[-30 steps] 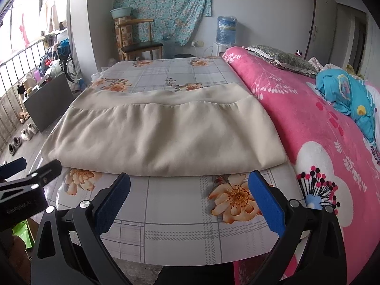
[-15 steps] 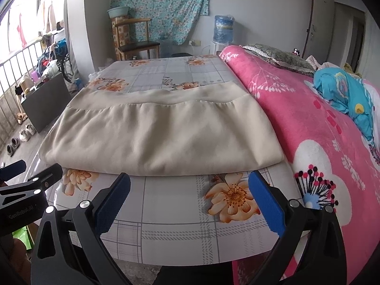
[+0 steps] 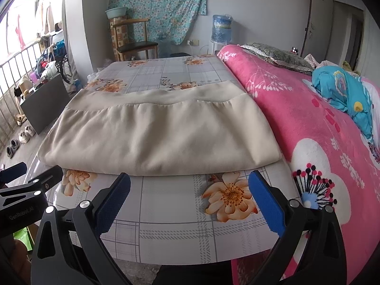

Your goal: Fold large clothes

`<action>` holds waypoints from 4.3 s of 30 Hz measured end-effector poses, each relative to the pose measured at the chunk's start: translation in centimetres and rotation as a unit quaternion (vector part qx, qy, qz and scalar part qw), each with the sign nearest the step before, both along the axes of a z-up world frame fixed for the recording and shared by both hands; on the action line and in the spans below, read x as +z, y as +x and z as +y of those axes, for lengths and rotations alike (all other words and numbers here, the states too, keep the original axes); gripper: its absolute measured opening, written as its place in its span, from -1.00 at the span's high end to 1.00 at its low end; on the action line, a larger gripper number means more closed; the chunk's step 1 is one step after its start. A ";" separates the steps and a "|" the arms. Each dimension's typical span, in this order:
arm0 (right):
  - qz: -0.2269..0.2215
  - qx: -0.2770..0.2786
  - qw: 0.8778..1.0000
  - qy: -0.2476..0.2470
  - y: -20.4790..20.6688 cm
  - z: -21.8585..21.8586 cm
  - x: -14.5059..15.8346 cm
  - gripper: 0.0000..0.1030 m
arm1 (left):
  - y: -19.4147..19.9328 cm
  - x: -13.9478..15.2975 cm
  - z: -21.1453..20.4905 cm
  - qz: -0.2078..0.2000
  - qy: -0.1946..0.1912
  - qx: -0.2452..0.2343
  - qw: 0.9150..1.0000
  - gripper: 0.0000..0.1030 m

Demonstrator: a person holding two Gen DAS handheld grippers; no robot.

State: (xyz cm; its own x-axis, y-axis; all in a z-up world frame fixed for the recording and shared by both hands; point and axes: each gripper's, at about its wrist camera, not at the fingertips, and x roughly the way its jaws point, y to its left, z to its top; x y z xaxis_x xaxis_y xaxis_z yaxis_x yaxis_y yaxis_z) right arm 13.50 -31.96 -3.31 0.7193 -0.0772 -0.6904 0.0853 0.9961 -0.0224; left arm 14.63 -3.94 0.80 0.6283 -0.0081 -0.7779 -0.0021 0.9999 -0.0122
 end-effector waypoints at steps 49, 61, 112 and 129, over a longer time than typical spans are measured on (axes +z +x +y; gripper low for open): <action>0.000 -0.002 1.000 -0.002 0.0 0.0 0.5 -0.88 | -0.1 0.0 0.1 0.002 -0.006 -0.001 1.000 -0.85; 0.001 -0.001 1.000 -0.003 0.0 0.0 0.5 -0.88 | 0.0 0.1 -0.2 0.002 -0.008 0.003 1.000 -0.84; 0.004 -0.002 1.000 -0.003 0.0 0.3 0.1 -0.88 | 0.2 0.0 0.2 0.002 -0.014 0.011 1.000 -0.84; 0.004 -0.004 1.000 -0.002 -0.1 0.2 0.0 -0.88 | 0.3 0.0 0.0 0.003 -0.014 0.010 1.000 -0.84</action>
